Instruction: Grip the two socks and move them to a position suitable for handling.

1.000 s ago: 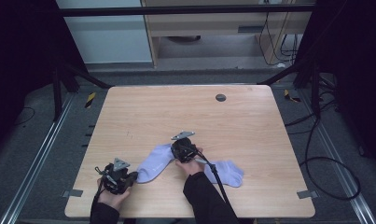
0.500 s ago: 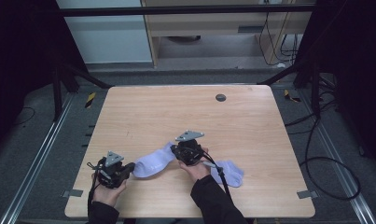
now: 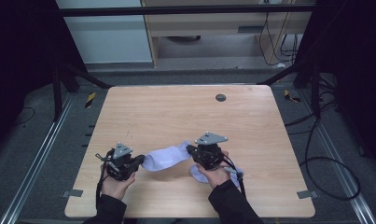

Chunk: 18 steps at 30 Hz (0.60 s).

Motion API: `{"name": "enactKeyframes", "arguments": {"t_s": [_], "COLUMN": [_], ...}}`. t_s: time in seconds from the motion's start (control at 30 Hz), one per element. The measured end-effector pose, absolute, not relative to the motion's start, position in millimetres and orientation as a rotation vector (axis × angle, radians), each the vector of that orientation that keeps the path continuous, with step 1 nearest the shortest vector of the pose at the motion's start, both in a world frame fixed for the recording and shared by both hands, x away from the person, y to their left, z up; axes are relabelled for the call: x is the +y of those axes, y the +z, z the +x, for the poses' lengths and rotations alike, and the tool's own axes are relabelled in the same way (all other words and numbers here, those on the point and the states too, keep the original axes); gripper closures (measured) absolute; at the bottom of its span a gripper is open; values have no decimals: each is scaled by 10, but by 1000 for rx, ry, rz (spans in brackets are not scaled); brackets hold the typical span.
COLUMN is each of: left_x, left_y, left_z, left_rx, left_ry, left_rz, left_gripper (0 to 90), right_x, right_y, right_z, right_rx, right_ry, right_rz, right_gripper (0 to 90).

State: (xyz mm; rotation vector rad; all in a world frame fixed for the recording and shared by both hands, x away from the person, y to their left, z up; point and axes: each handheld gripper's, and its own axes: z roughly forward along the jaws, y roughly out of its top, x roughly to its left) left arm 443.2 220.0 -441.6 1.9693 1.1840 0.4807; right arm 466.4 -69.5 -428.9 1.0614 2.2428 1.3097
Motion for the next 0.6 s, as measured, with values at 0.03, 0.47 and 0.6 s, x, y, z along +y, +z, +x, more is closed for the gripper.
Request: {"name": "enactKeyframes", "arguments": {"t_s": [0.03, 0.47, 0.6], "left_x": [2161, 1727, 1590], "left_y": [-4411, -4304, -4283], "left_z": [4438, 4521, 4534], "left_rx": [1177, 1086, 1057], "left_ry": [482, 477, 467], "left_rz": [1974, 2002, 2015], "left_gripper": [881, 881, 881], "right_x": [-746, -1240, -1358], "right_y": [-4280, -4256, -4258], "right_z": [4648, 4458, 4408], "right_rx": [2237, 2172, 2154], "right_ry": [1308, 1304, 1302], "right_rz": [1063, 1113, 1130], "right_gripper": [878, 878, 878]}}
